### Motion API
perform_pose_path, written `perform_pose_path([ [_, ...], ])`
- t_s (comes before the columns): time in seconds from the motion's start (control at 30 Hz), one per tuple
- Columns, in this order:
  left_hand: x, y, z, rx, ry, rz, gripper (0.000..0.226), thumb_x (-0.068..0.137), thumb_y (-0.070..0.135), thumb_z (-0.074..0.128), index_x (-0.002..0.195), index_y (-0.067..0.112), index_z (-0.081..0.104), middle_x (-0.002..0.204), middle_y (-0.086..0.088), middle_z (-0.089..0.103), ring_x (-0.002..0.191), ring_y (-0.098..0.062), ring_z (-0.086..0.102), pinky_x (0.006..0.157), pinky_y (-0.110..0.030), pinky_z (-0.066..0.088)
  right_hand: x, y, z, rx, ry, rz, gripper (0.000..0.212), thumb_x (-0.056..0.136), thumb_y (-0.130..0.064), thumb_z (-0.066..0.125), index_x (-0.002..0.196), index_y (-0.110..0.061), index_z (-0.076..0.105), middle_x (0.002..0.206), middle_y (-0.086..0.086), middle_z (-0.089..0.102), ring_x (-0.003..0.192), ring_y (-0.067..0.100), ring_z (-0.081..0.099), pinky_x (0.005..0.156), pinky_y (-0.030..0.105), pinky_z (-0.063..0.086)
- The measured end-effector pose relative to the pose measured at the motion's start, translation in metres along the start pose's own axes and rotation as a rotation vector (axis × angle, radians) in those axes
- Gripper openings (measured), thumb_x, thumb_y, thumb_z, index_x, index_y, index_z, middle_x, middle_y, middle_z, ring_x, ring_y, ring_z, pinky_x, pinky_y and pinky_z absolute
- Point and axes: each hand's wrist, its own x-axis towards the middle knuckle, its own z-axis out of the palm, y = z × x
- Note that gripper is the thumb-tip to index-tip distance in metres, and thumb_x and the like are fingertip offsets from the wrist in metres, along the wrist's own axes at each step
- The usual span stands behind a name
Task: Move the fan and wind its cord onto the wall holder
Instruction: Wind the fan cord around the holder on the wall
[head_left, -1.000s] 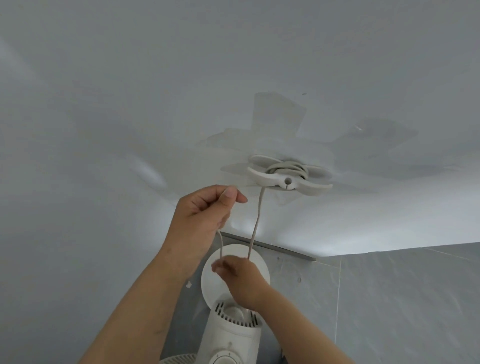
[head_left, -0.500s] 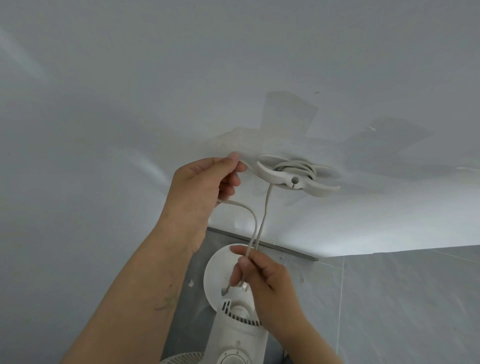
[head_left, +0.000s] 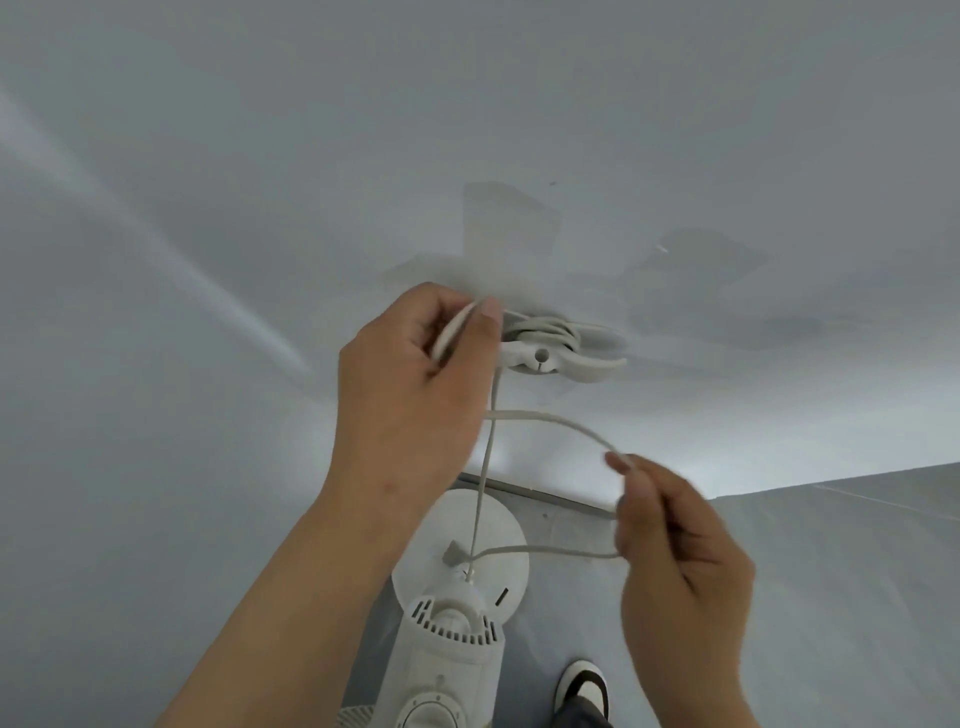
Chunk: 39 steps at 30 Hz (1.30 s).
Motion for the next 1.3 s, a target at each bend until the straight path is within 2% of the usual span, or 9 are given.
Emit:
perform_pose_path([
  [0.17, -0.011, 0.014, 0.009, 0.102, -0.188, 0.073, 0.032, 0.083, 0.059, 0.058, 0.087, 0.028, 0.062, 0.077, 0.010, 0.064, 0.062, -0.002, 0.054, 0.057, -0.009, 0.041, 0.028, 0.000, -0.027, 0.017, 0.396, 0.061, 0.025, 0.098, -0.020, 0.051, 0.083, -0.027, 0.069, 0.051, -0.010, 0.047, 0.046, 0.006, 0.038, 0.045, 0.019, 0.034],
  [0.37, -0.012, 0.005, 0.013, 0.235, -0.174, 0.233, 0.009, 0.088, 0.023, 0.063, 0.091, 0.031, 0.062, 0.089, 0.015, 0.059, 0.076, -0.007, 0.056, 0.066, -0.007, 0.041, 0.053, -0.001, -0.052, 0.070, 0.545, 0.175, 0.020, 0.096, -0.023, 0.052, 0.085, -0.020, 0.069, 0.056, -0.003, 0.040, 0.040, 0.006, 0.033, 0.039, 0.018, 0.031],
  [0.47, -0.014, -0.001, 0.019, 0.306, -0.203, 0.279, 0.019, 0.084, 0.024, 0.067, 0.100, 0.033, 0.064, 0.097, 0.016, 0.046, 0.083, -0.003, 0.052, 0.070, -0.010, 0.044, 0.062, 0.018, -0.054, 0.053, 0.470, 0.364, 0.017, 0.093, -0.021, 0.059, 0.090, -0.010, 0.072, 0.053, -0.003, 0.040, 0.035, 0.005, 0.030, 0.035, 0.018, 0.025],
  [0.57, -0.016, -0.006, 0.023, 0.486, -0.235, 0.390, 0.028, 0.082, 0.032, 0.064, 0.110, 0.035, 0.066, 0.102, 0.007, 0.037, 0.090, -0.014, 0.049, 0.070, -0.022, 0.047, 0.064, 0.041, -0.043, 0.077, 0.315, 0.632, 0.018, 0.091, -0.020, 0.065, 0.089, -0.003, 0.071, 0.055, 0.001, 0.039, 0.034, 0.007, 0.027, 0.034, 0.019, 0.022],
  [0.7, -0.014, -0.010, 0.018, 0.532, -0.286, 0.409, 0.033, 0.082, 0.033, 0.063, 0.114, 0.040, 0.064, 0.103, 0.010, 0.030, 0.094, -0.012, 0.045, 0.075, -0.020, 0.045, 0.058, 0.057, -0.019, 0.015, 0.167, 0.738, 0.020, 0.090, -0.026, 0.067, 0.085, -0.008, 0.073, 0.058, 0.003, 0.043, 0.042, 0.013, 0.028, 0.041, 0.023, 0.025],
  [0.83, -0.016, -0.011, 0.016, 0.230, -0.250, 0.283, 0.025, 0.083, 0.018, 0.069, 0.101, 0.035, 0.067, 0.104, 0.013, 0.044, 0.089, -0.001, 0.051, 0.077, -0.008, 0.042, 0.054, 0.063, 0.004, -0.008, 0.063, 0.804, 0.021, 0.089, -0.027, 0.068, 0.084, -0.008, 0.074, 0.058, 0.004, 0.048, 0.041, 0.013, 0.029, 0.039, 0.023, 0.027],
  [0.97, -0.019, -0.017, 0.012, -0.092, -0.081, 0.105, 0.019, 0.079, 0.007, 0.067, 0.078, 0.024, 0.059, 0.088, 0.006, 0.066, 0.076, -0.006, 0.062, 0.071, -0.015, 0.048, 0.050, 0.064, 0.031, -0.028, -0.049, 0.854, 0.023, 0.086, -0.027, 0.070, 0.081, -0.006, 0.075, 0.056, 0.004, 0.051, 0.038, 0.011, 0.031, 0.034, 0.019, 0.027],
  [1.13, -0.025, -0.033, 0.011, -0.001, -0.018, -0.031, 0.020, 0.080, 0.010, 0.068, 0.074, 0.028, 0.063, 0.074, 0.017, 0.068, 0.074, -0.004, 0.064, 0.065, -0.010, 0.049, 0.046, 0.057, 0.057, -0.023, -0.187, 0.868, 0.030, 0.085, -0.029, 0.071, 0.064, -0.008, 0.071, 0.051, 0.002, 0.051, 0.033, 0.011, 0.031, 0.035, 0.020, 0.027],
  [1.3, -0.025, -0.069, 0.015, 0.263, -0.136, -0.191, 0.015, 0.091, 0.028, 0.060, 0.105, 0.031, 0.066, 0.105, 0.016, 0.066, 0.096, -0.003, 0.062, 0.071, -0.010, 0.046, 0.036, 0.048, 0.071, 0.011, -0.304, 0.841, 0.036, 0.083, -0.023, 0.068, 0.052, -0.008, 0.059, 0.055, 0.008, 0.051, 0.035, 0.011, 0.029, 0.038, 0.021, 0.026],
])
